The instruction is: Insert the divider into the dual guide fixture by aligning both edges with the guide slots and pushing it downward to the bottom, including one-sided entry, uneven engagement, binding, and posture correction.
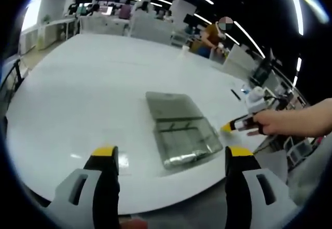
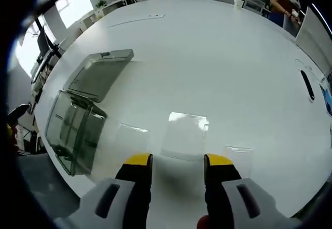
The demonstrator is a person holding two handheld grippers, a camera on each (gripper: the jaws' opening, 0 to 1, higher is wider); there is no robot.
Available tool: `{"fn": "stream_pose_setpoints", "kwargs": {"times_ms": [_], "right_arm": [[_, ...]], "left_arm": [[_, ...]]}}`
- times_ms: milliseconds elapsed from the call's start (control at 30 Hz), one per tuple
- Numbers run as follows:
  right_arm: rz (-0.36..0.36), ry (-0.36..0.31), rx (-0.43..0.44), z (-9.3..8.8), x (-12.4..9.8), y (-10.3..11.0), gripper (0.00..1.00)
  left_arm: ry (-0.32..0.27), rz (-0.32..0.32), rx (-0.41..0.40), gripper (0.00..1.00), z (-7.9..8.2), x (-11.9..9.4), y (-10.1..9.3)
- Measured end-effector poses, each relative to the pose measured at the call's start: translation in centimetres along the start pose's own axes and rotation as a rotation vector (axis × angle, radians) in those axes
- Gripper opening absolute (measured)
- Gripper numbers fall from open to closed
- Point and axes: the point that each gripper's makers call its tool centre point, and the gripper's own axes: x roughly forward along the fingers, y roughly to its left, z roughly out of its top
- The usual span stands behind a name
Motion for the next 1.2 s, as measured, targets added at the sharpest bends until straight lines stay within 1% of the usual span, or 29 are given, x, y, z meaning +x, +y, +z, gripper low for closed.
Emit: {"fn": "stream_pose_setpoints", "kwargs": {"times_ms": [233, 400, 467, 633, 967, 1200], "right_arm": [[-0.013, 0.005, -0.003, 0.24, 0.14, -0.17, 0.35], [-0.034, 0.023, -0.012, 0.21, -0.07, -0.07, 0.34], [-0.047, 0.033, -0.029, 0.16, 0.00, -0.12, 0.34], [-0.049, 0.045, -0.019, 0.19, -0.16, 0.08, 0.33], [-0.044, 0.066, -0.017, 0.26, 0.16, -0.31, 0.31], [-0.041, 0.098, -0.024, 0.35, 0.50, -0.56, 0.30]], "left_arm": [[-0.004, 0.003, -0.003, 0.82, 0.13, -0.03, 0.20], [-0.005, 0.005, -0.006, 0.82, 0.09, -0.02, 0.32], [-0.005, 0.004, -0.008, 0.82, 0.05, -0.02, 0.33], [-0.006, 0.006, -0.009, 0.82, 0.10, -0.07, 0.37], [-0.006, 0.005, -0.007, 0.82, 0.13, -0.09, 0.24], [0.002, 0.000, -0.002, 0.82, 0.03, -0.03, -0.04]]}}
